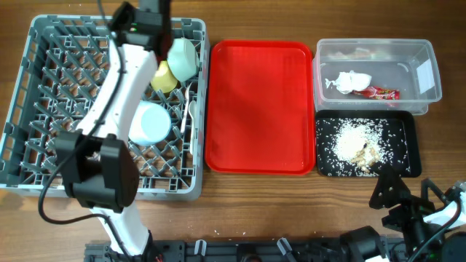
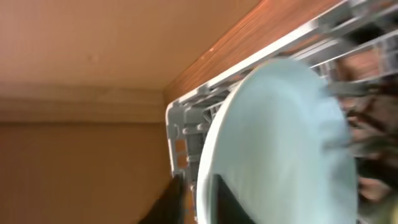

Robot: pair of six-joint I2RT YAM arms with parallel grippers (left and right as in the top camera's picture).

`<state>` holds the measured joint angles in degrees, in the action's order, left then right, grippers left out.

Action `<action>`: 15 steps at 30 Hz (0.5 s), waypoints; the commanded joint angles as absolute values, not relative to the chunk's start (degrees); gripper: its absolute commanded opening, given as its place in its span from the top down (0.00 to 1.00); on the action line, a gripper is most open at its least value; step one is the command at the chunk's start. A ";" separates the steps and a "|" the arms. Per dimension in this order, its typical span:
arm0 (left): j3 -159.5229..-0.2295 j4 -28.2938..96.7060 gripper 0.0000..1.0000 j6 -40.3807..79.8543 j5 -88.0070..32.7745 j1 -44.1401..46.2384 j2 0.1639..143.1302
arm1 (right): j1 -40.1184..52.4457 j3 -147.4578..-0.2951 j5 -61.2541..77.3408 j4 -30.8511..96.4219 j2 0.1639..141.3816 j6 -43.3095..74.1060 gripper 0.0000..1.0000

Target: Sort waste into correct bins and load items into the dishwasher rack

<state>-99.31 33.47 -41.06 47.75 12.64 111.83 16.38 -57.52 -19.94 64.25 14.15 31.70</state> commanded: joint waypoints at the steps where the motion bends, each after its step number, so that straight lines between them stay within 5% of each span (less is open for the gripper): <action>1: -99.33 36.07 0.24 -32.32 48.10 15.20 112.07 | 16.10 -57.67 -19.66 64.03 13.65 32.10 0.00; 2: -99.33 38.22 0.02 -26.89 48.10 15.27 112.07 | 16.10 -57.67 -19.66 64.03 13.65 32.10 0.00; 6: -99.35 41.89 0.00 -12.27 45.32 15.27 110.32 | 16.10 -57.67 -19.66 64.03 13.65 32.10 0.00; 10: -99.35 44.93 0.00 -0.21 14.74 15.57 103.57 | 16.10 -57.67 -19.66 64.03 13.65 32.10 0.00; 15: -99.33 46.63 0.00 0.91 1.54 16.03 102.24 | 16.10 -57.67 -19.66 64.05 13.65 32.10 0.00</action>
<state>-99.33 46.19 -1.72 11.33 15.73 102.80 16.38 -57.52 -19.94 64.25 14.15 31.70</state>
